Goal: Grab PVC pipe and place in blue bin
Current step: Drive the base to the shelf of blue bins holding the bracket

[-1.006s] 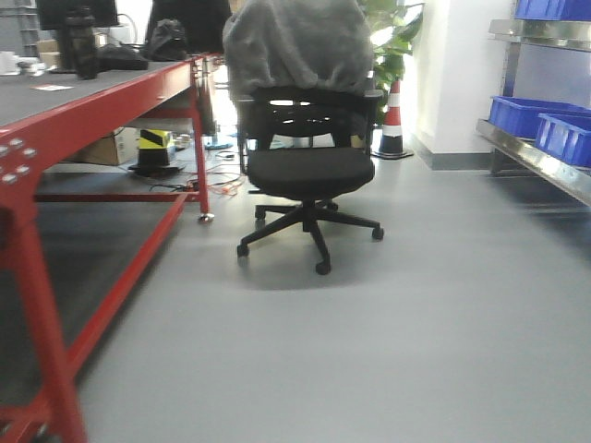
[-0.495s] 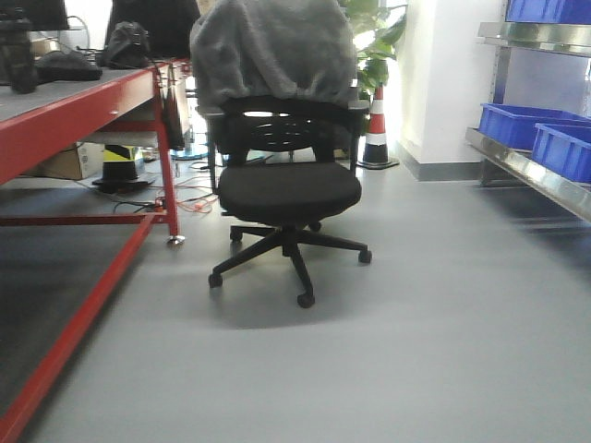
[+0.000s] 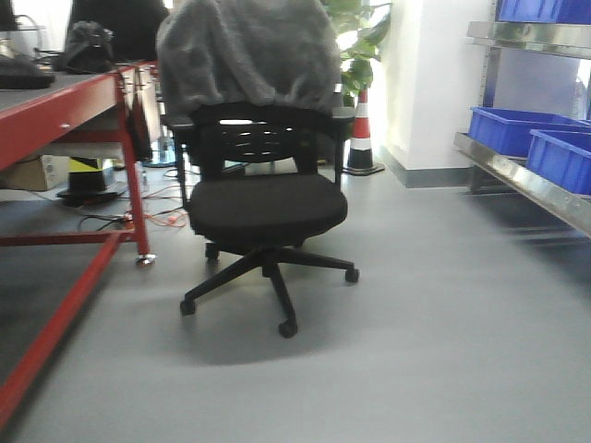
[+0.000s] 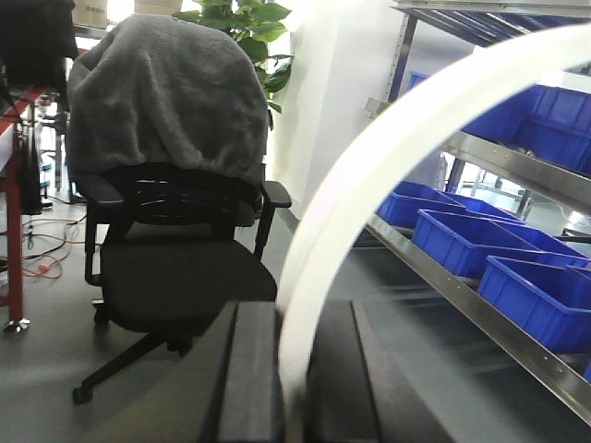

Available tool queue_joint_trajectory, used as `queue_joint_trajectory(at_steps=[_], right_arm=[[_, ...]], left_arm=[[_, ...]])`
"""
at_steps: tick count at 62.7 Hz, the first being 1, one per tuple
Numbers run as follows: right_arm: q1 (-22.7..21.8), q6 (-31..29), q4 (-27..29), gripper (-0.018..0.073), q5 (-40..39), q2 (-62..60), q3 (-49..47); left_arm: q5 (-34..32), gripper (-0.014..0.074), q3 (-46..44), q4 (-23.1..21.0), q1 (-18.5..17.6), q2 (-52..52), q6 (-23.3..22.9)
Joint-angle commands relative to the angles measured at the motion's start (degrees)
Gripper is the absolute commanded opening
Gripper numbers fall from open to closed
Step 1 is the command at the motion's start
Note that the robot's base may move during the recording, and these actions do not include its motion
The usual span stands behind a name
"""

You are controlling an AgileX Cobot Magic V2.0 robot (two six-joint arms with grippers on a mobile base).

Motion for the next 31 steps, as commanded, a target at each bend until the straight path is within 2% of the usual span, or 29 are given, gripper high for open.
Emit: queue_joint_trajectory(at_steps=[1,31], right_arm=[[0.16,-0.25,-0.75,-0.0169,-1.76,-0.29,0.1],[0.16,-0.25,-0.75,-0.0169,-1.76,-0.29,0.1]], left_arm=[[-1.44,-0.0111,-0.18,-0.15,-0.32,-0.15,-0.11],[-1.44,-0.0111,-0.18,-0.15,-0.32,-0.15,-0.11]])
